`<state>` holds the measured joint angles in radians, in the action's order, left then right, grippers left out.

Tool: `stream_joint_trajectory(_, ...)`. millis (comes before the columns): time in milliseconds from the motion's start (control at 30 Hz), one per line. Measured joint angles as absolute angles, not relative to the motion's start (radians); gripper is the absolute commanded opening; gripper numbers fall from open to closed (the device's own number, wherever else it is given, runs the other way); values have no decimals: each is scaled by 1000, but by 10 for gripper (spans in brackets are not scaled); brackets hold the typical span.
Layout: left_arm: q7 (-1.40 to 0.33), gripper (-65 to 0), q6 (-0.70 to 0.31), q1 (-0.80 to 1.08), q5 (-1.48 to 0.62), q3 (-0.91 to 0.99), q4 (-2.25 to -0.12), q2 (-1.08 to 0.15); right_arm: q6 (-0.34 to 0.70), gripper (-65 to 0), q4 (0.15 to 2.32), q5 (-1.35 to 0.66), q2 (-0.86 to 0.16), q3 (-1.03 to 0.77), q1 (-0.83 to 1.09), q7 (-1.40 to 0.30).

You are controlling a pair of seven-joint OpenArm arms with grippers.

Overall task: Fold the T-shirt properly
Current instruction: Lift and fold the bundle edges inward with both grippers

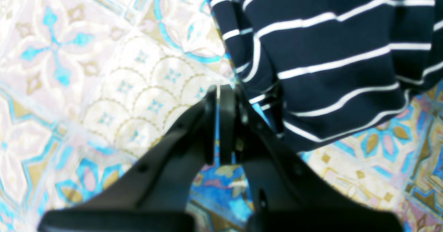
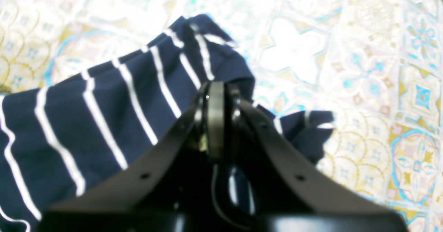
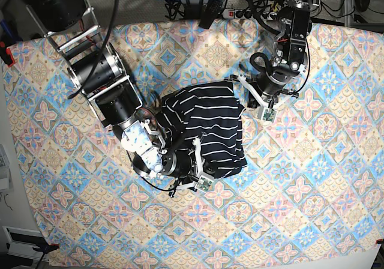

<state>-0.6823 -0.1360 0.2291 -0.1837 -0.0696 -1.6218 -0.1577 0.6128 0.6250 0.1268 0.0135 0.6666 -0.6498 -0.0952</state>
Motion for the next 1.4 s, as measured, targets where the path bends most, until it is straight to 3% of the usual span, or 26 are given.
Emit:
stream_joint_trajectory(333, -693, -650, -133, 242, -181, -67, -1674, -160, 606, -627, 528, 131, 33, 667, -677, 82)
stream_joint_trajectory(467, -688, -650, -141, 257, -188, -31, -1797, -155, 615, -627, 700, 132, 47, 669, -658, 7)
stream_joint_trajectory(633, -695, -650, -136, 232, -184, -22, -1818, -161, 616, -627, 934, 127, -23, 613, -598, -150)
stream_joint_trajectory(767, -691, -650, -135, 144, -179, -24, -1726, -118, 610, -627, 989, 134, -65, 496, -523, -252)
stream_joint_trajectory(1033, -687, -650, -136, -62, -178, -140, -1519, -74, 614, -627, 995, 131, -91, 345, -446, -252)
stream_joint_trajectory(1300, -678, -650, -136, -232, -181, -256, -1299, 5, 607, -627, 995, 131, -104, 318, -392, -248)
stream_joint_trajectory(1400, -600, -650, -130, -301, -175, -327, -1187, 18, 617, -627, 995, 130, -105, 319, -376, -247)
